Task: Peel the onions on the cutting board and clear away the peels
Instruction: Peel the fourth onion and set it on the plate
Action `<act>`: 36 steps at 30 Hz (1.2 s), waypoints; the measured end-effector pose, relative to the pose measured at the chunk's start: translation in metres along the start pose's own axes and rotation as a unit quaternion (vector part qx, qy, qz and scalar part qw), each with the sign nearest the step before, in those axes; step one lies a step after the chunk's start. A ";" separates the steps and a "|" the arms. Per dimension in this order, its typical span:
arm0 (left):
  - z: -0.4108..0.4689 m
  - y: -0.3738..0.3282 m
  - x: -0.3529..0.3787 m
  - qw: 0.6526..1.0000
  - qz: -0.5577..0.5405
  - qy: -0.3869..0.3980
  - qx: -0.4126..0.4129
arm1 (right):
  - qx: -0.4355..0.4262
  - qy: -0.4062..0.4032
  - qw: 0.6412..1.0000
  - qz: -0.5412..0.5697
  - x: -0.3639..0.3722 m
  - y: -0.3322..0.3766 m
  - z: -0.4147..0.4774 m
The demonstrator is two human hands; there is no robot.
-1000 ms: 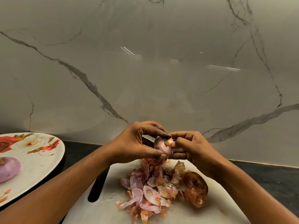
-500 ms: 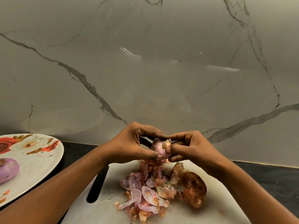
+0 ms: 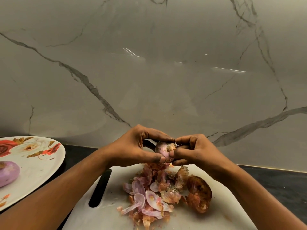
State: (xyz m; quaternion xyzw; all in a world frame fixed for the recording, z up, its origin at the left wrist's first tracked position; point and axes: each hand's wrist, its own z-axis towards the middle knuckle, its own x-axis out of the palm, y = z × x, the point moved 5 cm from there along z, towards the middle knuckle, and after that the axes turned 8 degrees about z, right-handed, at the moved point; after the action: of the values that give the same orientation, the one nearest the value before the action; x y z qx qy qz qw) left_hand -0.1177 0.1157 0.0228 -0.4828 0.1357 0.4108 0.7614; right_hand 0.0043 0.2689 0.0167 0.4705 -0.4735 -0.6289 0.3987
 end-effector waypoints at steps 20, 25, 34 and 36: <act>-0.001 0.007 -0.009 0.997 -0.049 -0.043 -0.051 | -0.029 -0.049 0.994 0.096 -0.009 0.006 0.002; -0.002 0.012 -0.013 0.992 -0.046 -0.091 -0.078 | -0.112 -0.049 0.992 0.028 -0.006 0.010 0.000; -0.001 0.014 -0.009 0.984 -0.089 -0.092 -0.121 | -0.182 -0.093 0.978 -0.048 -0.011 0.009 0.003; 0.000 0.014 -0.010 0.981 -0.111 -0.100 -0.121 | -0.169 -0.101 0.979 -0.059 -0.012 0.009 0.004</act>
State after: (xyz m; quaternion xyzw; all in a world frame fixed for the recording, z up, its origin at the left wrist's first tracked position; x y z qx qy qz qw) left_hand -0.1345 0.1130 0.0201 -0.5396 -0.0464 0.3837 0.7479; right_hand 0.0041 0.2790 0.0283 0.3574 -0.3698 -0.7667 0.3844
